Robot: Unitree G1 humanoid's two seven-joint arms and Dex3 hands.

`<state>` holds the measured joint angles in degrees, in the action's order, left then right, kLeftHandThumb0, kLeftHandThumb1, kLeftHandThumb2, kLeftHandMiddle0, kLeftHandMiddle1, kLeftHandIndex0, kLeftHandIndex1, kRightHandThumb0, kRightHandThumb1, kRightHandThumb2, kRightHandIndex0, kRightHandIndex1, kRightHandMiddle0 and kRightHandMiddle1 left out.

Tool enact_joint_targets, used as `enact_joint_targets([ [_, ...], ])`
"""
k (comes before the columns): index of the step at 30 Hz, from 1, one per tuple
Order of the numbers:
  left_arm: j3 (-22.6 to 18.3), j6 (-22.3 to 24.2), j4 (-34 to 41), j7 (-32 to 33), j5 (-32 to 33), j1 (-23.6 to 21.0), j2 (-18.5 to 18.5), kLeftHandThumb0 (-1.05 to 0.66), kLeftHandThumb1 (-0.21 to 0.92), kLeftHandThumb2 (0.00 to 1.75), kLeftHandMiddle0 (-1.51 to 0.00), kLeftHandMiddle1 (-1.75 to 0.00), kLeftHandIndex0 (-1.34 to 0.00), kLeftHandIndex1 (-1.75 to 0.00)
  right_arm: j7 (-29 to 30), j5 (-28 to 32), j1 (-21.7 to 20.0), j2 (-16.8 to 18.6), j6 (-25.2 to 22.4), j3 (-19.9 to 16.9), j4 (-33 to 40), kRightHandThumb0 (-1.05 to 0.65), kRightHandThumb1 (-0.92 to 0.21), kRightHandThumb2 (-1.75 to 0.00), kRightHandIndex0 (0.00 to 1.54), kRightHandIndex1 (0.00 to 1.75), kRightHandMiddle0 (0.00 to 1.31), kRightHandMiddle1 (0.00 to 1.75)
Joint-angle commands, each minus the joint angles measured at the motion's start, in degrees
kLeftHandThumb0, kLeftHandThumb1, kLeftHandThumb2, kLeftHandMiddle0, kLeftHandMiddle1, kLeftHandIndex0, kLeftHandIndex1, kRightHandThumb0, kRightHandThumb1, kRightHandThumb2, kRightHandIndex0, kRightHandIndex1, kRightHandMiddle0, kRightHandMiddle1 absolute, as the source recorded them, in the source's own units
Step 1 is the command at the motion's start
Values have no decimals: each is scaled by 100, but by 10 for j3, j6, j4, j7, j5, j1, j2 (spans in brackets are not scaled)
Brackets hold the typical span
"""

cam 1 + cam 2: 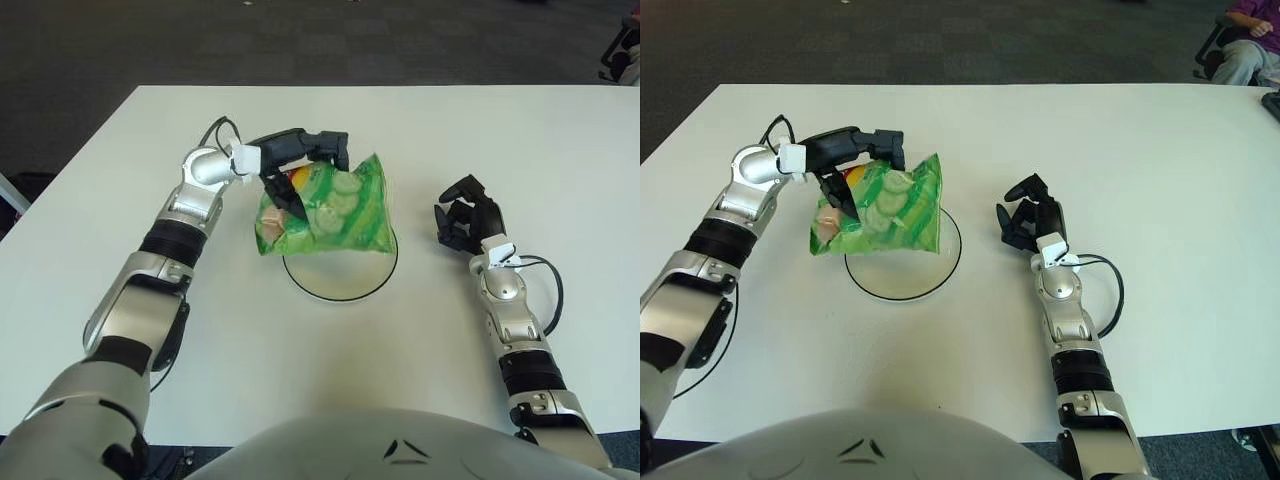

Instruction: Put the snack into the plate.

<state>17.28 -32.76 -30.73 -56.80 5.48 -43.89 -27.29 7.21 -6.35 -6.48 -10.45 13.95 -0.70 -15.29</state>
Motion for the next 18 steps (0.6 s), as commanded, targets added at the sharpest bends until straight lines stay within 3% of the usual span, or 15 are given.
enact_joint_targets([
  [1, 10, 29, 17, -47, -27, -39, -31, -36, 90, 15, -64, -46, -43, -52, -7, -17, 25, -3, -28, 6, -32, -40, -60, -94, 85, 175, 41, 175],
  [2, 10, 34, 18, -54, -29, -40, -31, -40, 91, 13, -64, -31, -43, -39, -7, -17, 25, -3, -28, 6, -31, -40, -60, -94, 85, 175, 41, 175],
  [5, 5, 23, 4, -63, -25, -38, -18, -48, 92, 12, -63, -13, -43, -23, -7, -17, 25, -3, -28, 6, -31, -40, -60, -94, 85, 175, 41, 175],
  [11, -21, -63, -65, -78, 16, -30, 25, -53, 92, 12, -59, -3, -39, -12, -7, -18, 25, -3, -30, 7, -30, -40, -60, -94, 85, 175, 40, 175],
  [15, -27, -87, -88, -87, 19, -34, 33, -57, 92, 14, -51, -1, -34, -8, -7, -19, 25, -3, -30, 7, -31, -40, -60, -93, 85, 175, 40, 175],
  [18, -26, -82, -92, -88, 9, -36, 32, -65, 92, 17, -29, 0, -27, -4, -6, -19, 24, -3, -31, 8, -32, -40, -60, -93, 85, 175, 40, 175],
])
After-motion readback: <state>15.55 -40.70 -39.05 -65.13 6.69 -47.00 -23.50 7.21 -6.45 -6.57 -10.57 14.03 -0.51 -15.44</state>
